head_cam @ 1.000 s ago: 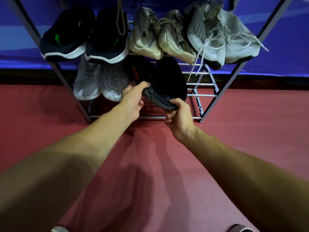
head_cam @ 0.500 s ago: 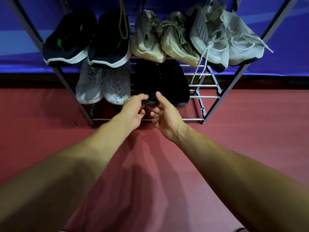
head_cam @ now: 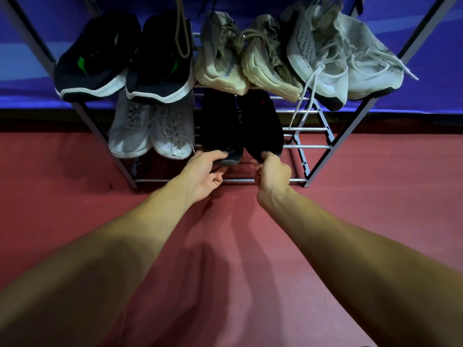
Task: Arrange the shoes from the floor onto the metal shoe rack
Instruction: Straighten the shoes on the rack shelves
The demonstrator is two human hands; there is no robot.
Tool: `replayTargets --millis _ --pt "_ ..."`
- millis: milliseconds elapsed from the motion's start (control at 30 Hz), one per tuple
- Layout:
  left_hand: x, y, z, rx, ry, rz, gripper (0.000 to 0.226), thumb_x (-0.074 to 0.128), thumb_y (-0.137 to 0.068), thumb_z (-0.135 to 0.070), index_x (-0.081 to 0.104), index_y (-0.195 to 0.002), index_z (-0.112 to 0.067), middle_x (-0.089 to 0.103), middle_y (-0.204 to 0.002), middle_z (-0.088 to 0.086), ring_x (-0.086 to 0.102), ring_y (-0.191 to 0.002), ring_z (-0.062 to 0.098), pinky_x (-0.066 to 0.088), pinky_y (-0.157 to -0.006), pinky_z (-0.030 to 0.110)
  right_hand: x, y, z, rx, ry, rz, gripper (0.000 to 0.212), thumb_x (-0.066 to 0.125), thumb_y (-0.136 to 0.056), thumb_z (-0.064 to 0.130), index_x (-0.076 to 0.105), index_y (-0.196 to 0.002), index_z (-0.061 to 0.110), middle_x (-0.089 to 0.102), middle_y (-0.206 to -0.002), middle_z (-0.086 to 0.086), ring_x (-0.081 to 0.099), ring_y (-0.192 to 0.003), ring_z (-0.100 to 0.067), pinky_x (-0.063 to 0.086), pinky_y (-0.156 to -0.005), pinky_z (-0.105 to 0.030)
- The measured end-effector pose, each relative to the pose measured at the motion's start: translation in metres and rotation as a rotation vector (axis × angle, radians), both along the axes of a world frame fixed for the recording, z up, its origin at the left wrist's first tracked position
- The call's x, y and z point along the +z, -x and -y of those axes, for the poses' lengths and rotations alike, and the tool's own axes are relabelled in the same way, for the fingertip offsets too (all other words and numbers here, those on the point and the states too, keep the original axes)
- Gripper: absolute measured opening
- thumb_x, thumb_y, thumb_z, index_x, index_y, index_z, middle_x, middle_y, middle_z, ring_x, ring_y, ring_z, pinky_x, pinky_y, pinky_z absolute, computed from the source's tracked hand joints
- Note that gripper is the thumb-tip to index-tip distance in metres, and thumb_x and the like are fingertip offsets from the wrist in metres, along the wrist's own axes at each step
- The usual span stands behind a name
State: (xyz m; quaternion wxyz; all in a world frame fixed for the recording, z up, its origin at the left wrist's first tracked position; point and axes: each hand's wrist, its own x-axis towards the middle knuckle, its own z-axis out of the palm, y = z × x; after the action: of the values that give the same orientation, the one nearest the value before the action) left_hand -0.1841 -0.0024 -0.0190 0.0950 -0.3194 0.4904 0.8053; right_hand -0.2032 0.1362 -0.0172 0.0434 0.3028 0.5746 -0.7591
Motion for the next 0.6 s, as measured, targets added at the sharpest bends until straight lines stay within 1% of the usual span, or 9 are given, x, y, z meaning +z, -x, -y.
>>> replayTargets --millis 100,200,233,333,400,467,533,600 --pt "0.003 0.006 0.002 0.029 -0.004 0.000 0.032 0.064 -0.087 -0.006 0.054 -0.113 -0.021 0.065 -0.089 0.003 0.058 -0.070 0.017 0.029 -0.052 0.023 -0.004 -0.002 0.003 0.005 0.042 -0.010 0.009 0.058 -0.086 0.009 0.066 -0.089 0.006 0.068 -0.067 -0.007 0.052 -0.047 -0.007 0.039 -0.063 -0.027" --pt "0.005 0.010 0.006 0.048 -0.016 0.008 0.026 0.063 -0.088 -0.005 0.056 -0.109 -0.019 0.065 -0.090 0.005 0.057 -0.076 0.018 0.027 -0.052 0.023 -0.006 -0.002 0.002 0.005 0.046 0.008 0.010 0.058 -0.088 0.008 0.064 -0.081 0.011 0.066 -0.062 -0.003 0.051 -0.053 -0.009 0.039 -0.067 -0.030" --pt "0.005 0.010 0.007 0.044 -0.021 0.010 0.023 0.063 -0.089 -0.005 0.057 -0.106 -0.018 0.065 -0.089 0.005 0.057 -0.076 0.018 0.027 -0.053 0.022 -0.006 -0.001 0.002 0.003 0.047 0.012 0.011 0.057 -0.088 0.007 0.063 -0.080 0.011 0.065 -0.062 -0.003 0.051 -0.054 -0.010 0.039 -0.067 -0.030" --pt "0.007 0.011 0.003 0.045 -0.031 0.011 0.015 0.063 -0.090 -0.005 0.060 -0.097 -0.018 0.066 -0.088 0.004 0.058 -0.078 0.018 0.025 -0.055 0.022 -0.008 0.002 -0.001 0.005 0.043 0.010 0.012 0.056 -0.089 0.007 0.064 -0.081 0.012 0.067 -0.070 -0.008 0.049 -0.052 -0.010 0.038 -0.062 -0.029" --pt "0.010 0.013 -0.001 0.065 -0.016 0.015 0.017 0.063 -0.091 -0.006 0.059 -0.100 -0.020 0.065 -0.087 0.004 0.059 -0.077 0.018 0.024 -0.054 0.022 -0.011 0.003 -0.001 0.008 0.011 0.000 0.010 0.058 -0.088 0.011 0.066 -0.084 0.010 0.067 -0.069 -0.008 0.050 -0.053 -0.011 0.037 -0.062 -0.029" --pt "0.011 0.015 -0.003 0.088 0.020 0.018 0.025 0.065 -0.090 -0.007 0.056 -0.109 -0.022 0.066 -0.089 0.004 0.060 -0.076 0.016 0.024 -0.050 0.021 -0.012 0.003 0.000 0.024 -0.031 -0.005 0.015 0.062 -0.089 0.020 0.068 -0.089 0.007 0.069 -0.072 -0.009 0.050 -0.053 -0.013 0.036 -0.058 -0.029" --pt "0.011 0.015 -0.005 0.106 0.054 0.004 0.033 0.068 -0.088 -0.009 0.053 -0.113 -0.023 0.067 -0.098 0.004 0.062 -0.076 0.014 0.024 -0.043 0.019 -0.012 0.001 -0.001 0.059 -0.032 -0.021 0.022 0.063 -0.091 0.027 0.067 -0.096 0.006 0.074 -0.082 -0.011 0.053 -0.050 -0.010 0.036 -0.055 -0.025" --pt "0.011 0.012 -0.008 0.123 0.093 -0.010 0.031 0.072 -0.086 -0.013 0.052 -0.109 -0.023 0.068 -0.106 0.004 0.063 -0.077 0.014 0.026 -0.042 0.019 -0.009 -0.004 -0.001 0.141 -0.023 -0.028 0.025 0.063 -0.093 0.032 0.066 -0.101 0.009 0.076 -0.091 -0.011 0.056 -0.051 -0.008 0.037 -0.053 -0.022"
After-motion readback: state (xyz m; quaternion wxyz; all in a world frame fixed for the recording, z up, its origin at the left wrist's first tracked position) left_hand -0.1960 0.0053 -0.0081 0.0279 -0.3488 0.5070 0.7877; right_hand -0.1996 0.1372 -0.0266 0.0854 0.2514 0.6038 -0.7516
